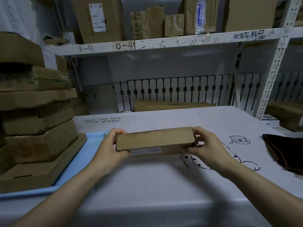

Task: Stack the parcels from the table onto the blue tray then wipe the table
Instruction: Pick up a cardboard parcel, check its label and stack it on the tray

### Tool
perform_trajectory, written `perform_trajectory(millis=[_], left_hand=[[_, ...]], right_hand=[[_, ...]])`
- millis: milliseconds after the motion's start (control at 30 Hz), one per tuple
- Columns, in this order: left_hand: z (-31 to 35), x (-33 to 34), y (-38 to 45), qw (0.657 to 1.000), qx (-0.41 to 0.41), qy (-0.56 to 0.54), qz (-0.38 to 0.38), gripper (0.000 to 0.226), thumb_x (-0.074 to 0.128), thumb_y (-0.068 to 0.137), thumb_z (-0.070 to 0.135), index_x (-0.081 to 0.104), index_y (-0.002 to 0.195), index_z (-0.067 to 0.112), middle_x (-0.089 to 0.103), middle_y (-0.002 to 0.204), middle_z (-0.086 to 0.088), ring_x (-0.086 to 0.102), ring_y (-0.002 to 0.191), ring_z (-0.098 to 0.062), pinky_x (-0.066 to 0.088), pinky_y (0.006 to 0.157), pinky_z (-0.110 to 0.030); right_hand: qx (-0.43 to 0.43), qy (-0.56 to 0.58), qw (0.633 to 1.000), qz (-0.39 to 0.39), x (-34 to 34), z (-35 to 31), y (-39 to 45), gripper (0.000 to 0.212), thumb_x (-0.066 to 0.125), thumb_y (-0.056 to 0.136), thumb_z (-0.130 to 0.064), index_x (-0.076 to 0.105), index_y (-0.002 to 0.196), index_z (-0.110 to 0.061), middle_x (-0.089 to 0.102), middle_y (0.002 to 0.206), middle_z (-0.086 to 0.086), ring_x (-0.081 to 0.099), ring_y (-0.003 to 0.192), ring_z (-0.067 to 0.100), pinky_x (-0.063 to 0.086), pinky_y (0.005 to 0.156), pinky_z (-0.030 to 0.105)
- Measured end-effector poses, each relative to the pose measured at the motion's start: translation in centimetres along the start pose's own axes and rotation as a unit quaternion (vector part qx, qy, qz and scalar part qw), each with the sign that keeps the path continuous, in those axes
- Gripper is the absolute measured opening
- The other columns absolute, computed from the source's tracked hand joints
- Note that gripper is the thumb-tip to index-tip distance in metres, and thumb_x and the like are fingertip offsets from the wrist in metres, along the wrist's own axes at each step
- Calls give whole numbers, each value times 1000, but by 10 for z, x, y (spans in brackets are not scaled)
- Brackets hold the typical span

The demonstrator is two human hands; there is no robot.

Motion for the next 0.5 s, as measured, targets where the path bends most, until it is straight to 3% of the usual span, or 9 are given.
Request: perform_trajectory(millis=[133, 200, 300, 400, 500], left_hand=[[0, 0, 2, 999, 7, 41, 20, 52, 78, 69, -8, 54, 106, 17, 59, 98, 0, 55, 83, -7, 43, 68, -8], [5, 3, 3, 991, 47, 120, 29, 56, 82, 69, 2, 55, 113, 25, 57, 110, 4, 54, 100, -9, 42, 82, -14], [20, 11, 0, 952, 138, 265, 57, 62, 81, 67, 25, 57, 125, 28, 50, 124, 9, 41, 119, -16, 31, 97, -24], [38, 25, -4, 929, 193, 308, 65, 63, 71, 62, 34, 60, 124, 28, 52, 124, 10, 39, 118, -16, 23, 96, -21], [46, 36, -5, 925, 214, 310, 45, 55, 67, 65, 28, 60, 119, 32, 56, 113, 15, 41, 108, -13, 28, 89, -24]], right_hand=[[-11, 4, 1000, 6, -1, -8, -1, 42, 81, 73, 1, 67, 103, -26, 69, 100, -12, 66, 98, 18, 56, 67, 19], [-19, -6, 1000, 13, -1, -11, -2, 41, 81, 74, -2, 67, 103, -27, 66, 100, -12, 66, 94, 19, 55, 63, 19], [-53, -41, 997, 33, 1, -19, -2, 39, 83, 73, -6, 66, 101, -28, 63, 101, -12, 62, 90, 17, 52, 63, 19], [-123, -123, 984, 45, 7, -32, -1, 42, 84, 68, -12, 63, 98, -33, 59, 104, -14, 53, 97, 14, 47, 75, 27], [-207, -182, 960, 47, 16, -48, -4, 40, 78, 66, -20, 64, 101, -34, 54, 101, -19, 44, 96, 10, 38, 75, 18]])
Point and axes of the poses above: each hand's wrist, its own y-axis towards the middle knuckle, its own x-axis out of the palm, z = x × y, the point moved 7 cm from there along y, towards the middle knuckle
